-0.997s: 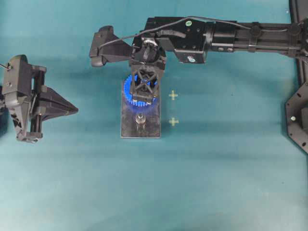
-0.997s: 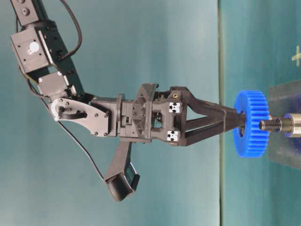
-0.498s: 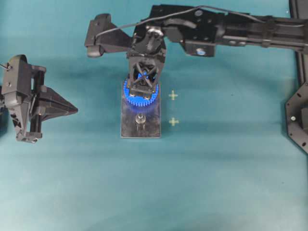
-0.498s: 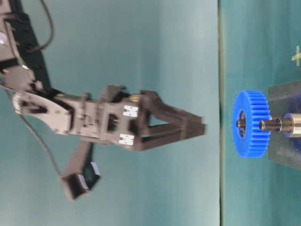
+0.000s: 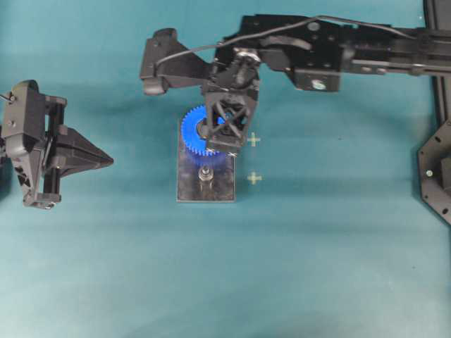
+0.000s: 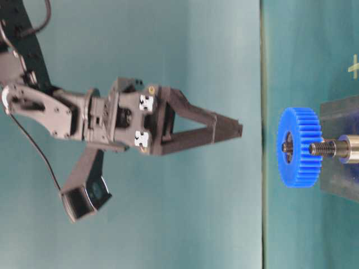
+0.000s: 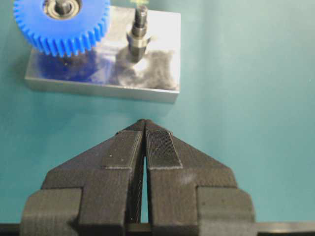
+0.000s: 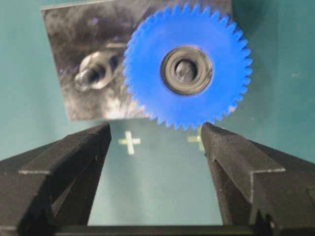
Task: Fit the large gear onto the shaft.
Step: 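Open the right gripper and lift it off the seated gear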
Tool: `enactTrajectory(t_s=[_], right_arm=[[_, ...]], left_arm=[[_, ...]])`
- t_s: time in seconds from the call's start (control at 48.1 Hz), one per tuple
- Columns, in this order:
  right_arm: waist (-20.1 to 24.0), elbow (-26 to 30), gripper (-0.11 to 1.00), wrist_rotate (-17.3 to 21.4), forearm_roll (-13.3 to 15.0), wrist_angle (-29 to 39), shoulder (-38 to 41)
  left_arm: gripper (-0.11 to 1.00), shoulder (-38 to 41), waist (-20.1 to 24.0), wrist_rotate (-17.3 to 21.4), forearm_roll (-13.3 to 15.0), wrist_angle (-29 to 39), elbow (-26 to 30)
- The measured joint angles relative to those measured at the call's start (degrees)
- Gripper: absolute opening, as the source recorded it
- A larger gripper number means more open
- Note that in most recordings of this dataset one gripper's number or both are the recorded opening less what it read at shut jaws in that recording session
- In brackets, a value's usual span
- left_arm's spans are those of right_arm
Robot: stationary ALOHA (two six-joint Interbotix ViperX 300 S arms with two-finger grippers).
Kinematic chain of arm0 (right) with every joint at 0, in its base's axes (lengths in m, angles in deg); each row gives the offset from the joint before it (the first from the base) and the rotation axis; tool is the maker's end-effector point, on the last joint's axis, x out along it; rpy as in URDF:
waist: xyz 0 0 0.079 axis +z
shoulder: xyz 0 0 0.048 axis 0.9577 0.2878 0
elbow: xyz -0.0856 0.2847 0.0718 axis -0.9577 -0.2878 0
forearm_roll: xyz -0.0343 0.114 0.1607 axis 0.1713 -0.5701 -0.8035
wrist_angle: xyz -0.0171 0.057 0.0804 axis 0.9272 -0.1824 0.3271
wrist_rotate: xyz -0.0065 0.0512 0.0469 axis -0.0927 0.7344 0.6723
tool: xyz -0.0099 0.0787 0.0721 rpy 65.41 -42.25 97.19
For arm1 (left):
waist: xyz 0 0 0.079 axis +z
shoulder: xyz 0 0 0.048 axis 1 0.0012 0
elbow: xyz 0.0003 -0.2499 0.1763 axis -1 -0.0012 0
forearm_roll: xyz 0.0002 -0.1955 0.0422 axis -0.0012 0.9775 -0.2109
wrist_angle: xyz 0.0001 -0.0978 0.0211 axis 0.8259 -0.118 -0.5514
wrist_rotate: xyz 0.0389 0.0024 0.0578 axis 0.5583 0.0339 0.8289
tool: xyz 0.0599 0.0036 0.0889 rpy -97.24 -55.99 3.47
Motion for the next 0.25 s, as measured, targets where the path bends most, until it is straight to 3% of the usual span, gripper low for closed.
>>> enactTrajectory(t_s=[0.249], right_arm=[[0.3,-4.0,0.79,0.0,0.0,-2.0,-3.5]], left_arm=[[0.00,-0.1,0.0,0.0,0.0,0.0,-0.1]])
